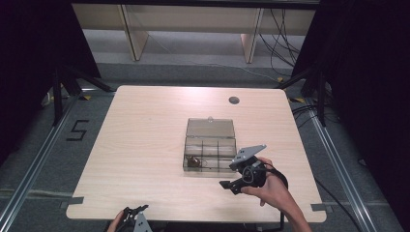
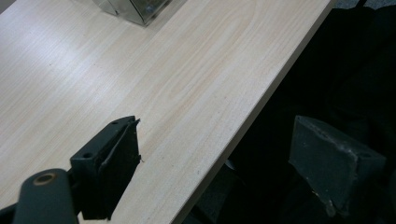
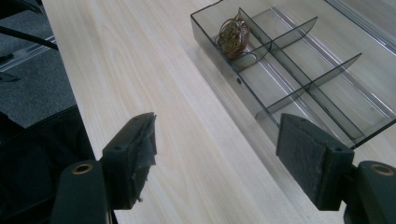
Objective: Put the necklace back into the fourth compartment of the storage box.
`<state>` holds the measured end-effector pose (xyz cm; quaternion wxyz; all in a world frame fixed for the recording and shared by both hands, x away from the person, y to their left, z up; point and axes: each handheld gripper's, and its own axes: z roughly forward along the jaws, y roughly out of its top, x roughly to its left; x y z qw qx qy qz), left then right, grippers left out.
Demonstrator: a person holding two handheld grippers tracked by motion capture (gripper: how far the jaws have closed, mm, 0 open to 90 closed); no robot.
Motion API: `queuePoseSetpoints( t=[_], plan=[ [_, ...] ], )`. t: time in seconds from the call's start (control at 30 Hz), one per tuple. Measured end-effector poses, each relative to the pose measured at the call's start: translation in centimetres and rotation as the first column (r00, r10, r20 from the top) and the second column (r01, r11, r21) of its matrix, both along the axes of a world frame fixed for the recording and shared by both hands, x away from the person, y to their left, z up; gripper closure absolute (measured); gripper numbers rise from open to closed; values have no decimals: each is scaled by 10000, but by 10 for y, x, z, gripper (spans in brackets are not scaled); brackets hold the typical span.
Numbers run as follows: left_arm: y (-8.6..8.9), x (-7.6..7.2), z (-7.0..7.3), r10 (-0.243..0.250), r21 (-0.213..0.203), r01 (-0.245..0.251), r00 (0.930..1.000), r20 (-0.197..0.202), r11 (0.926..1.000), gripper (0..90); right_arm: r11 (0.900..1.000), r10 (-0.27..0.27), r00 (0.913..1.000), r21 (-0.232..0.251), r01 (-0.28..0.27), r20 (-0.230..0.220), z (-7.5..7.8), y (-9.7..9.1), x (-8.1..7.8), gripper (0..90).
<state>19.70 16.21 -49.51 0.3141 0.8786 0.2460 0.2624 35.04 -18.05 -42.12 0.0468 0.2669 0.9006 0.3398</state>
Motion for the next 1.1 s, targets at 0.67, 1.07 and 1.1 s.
queuePoseSetpoints(
  t=[0.67,1.07,1.1],
  plan=[
    [0,0,0,62,-55,-61,10000,70,10000,154,9988,-58,10000,478,56,54,-9,-8,-10,209],
    [0,0,0,41,-51,-41,10000,25,10000,154,9965,-204,9998,811,199,52,-13,-19,-17,187],
    [0,0,0,30,-7,-30,10000,47,10000,154,9955,-262,9995,911,244,189,-13,-20,-18,186]
  ],
)
